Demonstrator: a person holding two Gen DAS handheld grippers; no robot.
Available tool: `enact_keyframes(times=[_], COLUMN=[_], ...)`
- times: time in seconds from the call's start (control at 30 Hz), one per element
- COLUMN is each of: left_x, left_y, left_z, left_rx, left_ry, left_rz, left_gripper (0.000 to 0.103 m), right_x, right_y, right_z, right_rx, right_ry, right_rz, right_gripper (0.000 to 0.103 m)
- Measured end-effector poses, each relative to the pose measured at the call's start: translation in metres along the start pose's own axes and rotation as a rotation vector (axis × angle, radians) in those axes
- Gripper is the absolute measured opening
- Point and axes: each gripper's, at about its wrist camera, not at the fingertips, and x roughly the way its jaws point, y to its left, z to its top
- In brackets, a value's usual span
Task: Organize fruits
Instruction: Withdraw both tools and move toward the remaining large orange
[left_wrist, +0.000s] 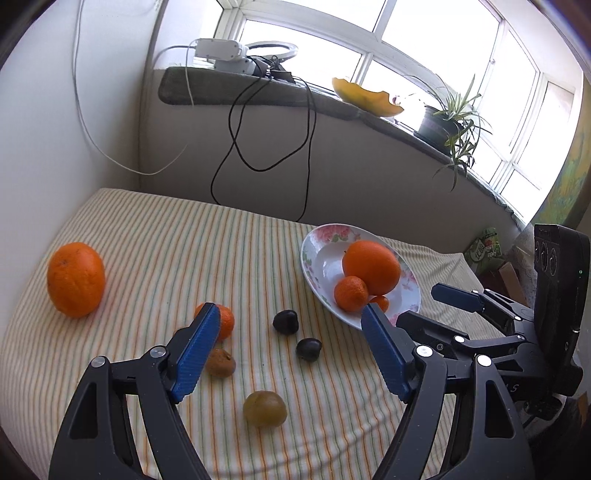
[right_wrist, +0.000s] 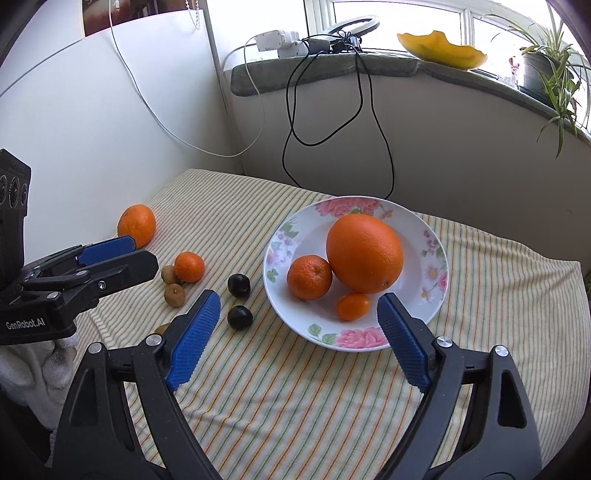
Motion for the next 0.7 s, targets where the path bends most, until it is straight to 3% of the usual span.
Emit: enact_keyframes(times=[0.2,0.7], left_x=[-0.018,-0.048], left_y=[0.030,0.112], left_z=[-0.004,-0.020], left_rx=[-0.037,-0.149], left_ry=[-0.040,-0.087], left_rz=[0.053,0.182], left_gripper=[0.079,0.079], right_x=[0.005,0.041], right_y=[0.019,0.083], right_z=[0.013,0.061], right_rx=[-0.005,0.043], right_ry=[0.005,0.048], right_rz=[0.041,0.242], right_gripper=[0.090,0.095])
